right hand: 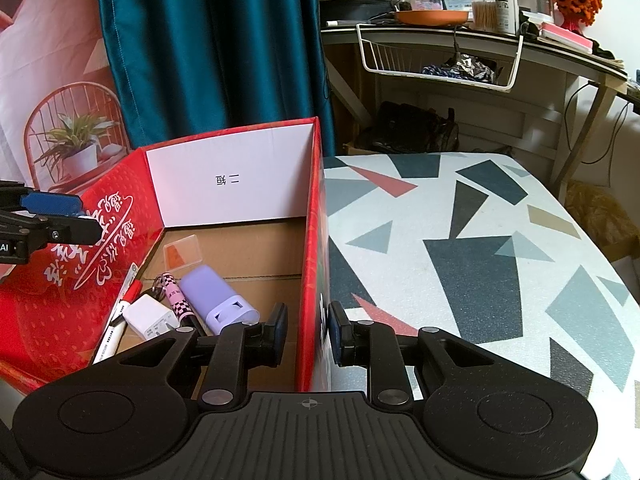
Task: Organize rigid objects
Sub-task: 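Carry the blue correction tape into the red box and open the left gripper, then return the left gripper to the table over the clear plastic box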
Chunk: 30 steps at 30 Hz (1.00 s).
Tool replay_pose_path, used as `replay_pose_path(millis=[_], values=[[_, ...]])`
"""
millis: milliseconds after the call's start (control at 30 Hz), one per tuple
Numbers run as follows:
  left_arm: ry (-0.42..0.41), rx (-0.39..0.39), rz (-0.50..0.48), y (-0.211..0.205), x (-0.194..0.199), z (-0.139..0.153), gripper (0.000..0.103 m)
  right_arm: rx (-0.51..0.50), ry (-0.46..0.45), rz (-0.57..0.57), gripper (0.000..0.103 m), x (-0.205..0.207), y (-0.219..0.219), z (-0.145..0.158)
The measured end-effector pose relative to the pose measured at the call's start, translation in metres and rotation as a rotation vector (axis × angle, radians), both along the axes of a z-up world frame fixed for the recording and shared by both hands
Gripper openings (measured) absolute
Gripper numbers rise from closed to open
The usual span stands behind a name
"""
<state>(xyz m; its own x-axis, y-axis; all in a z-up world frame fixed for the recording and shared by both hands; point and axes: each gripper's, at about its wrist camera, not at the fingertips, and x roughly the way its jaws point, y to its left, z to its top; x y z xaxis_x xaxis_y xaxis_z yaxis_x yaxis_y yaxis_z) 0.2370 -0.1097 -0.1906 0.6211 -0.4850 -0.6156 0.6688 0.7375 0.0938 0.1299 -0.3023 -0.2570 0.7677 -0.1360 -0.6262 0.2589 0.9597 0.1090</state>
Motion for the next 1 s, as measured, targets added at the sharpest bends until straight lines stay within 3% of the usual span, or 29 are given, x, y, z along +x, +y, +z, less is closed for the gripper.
replay_pose_path(millis=[467,1000], values=[[-0.005,-0.007,0.004,0.003,-0.002,0.003,0.060,0.000,0.002,0.000,0.021,0.000,0.000,0.000],[-0.028,-0.027,0.068,0.029,0.009,0.019,0.067,0.004,0.017,0.001,0.021,0.002,-0.002,0.002]])
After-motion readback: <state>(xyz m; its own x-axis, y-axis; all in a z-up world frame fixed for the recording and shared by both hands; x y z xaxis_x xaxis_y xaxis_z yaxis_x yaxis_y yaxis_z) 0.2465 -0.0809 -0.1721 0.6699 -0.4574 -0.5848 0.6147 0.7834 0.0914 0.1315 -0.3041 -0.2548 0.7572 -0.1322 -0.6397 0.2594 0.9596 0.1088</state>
